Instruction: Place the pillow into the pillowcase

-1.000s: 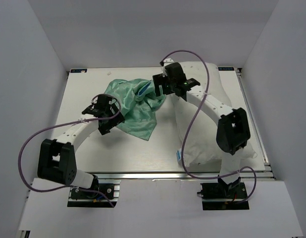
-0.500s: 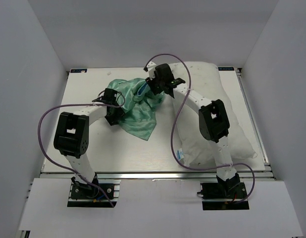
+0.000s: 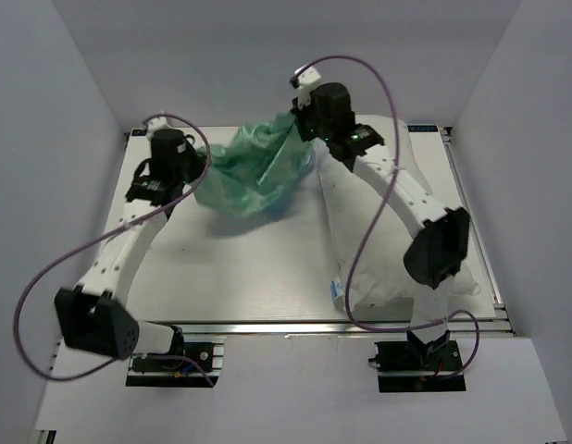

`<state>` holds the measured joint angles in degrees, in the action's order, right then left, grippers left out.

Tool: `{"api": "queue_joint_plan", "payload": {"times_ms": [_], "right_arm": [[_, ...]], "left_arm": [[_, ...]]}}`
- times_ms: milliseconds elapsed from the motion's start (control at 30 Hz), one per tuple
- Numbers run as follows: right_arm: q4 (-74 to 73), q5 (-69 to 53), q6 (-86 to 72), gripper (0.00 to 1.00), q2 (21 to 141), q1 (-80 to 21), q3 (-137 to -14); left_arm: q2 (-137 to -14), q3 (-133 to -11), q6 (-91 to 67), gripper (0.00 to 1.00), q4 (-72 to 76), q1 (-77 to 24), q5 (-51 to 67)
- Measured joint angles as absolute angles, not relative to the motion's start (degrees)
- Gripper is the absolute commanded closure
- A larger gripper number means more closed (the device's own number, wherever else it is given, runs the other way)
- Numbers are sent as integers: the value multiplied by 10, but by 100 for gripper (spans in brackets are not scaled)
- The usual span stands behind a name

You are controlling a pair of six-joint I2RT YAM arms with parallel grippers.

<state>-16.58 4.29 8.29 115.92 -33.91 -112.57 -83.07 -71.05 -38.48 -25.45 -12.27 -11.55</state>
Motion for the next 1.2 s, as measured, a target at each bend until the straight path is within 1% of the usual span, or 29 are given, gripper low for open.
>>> {"api": "queue_joint_plan", "payload": {"times_ms": [33, 133, 233, 300, 400, 567, 867, 1067, 1200], "right_arm": [[-163, 55, 74, 100, 1112, -339, -1126], [-190, 93, 58, 100, 1043, -339, -1162], [-214, 123, 48, 100, 1001, -339, -1234], [-216, 135, 46, 100, 959, -339, -1241], [-218, 137, 45, 100, 887, -339, -1220], [-225, 116, 45, 100, 805, -342, -1202], [-229, 67, 56, 100, 751, -342, -1200], [-225, 8, 53, 100, 670, -342, -1168], [-206, -33, 39, 100, 609, -343, -1149]], "left_arm": [[-776, -724, -375, 100, -243, -123, -117], [-676, -771, -354, 100, -232, -123, -118], [-605, -840, -336, 100, -225, -123, -122], [-577, -890, -326, 100, -217, -123, -123], [-554, -947, -313, 100, -211, -123, -123], [-558, -995, -302, 100, -209, -123, -103], [-576, -1040, -287, 100, -225, -123, -57], [-493, -1040, -300, 100, -216, -123, 41], [-427, -1048, -321, 100, -202, -115, 80]]}}
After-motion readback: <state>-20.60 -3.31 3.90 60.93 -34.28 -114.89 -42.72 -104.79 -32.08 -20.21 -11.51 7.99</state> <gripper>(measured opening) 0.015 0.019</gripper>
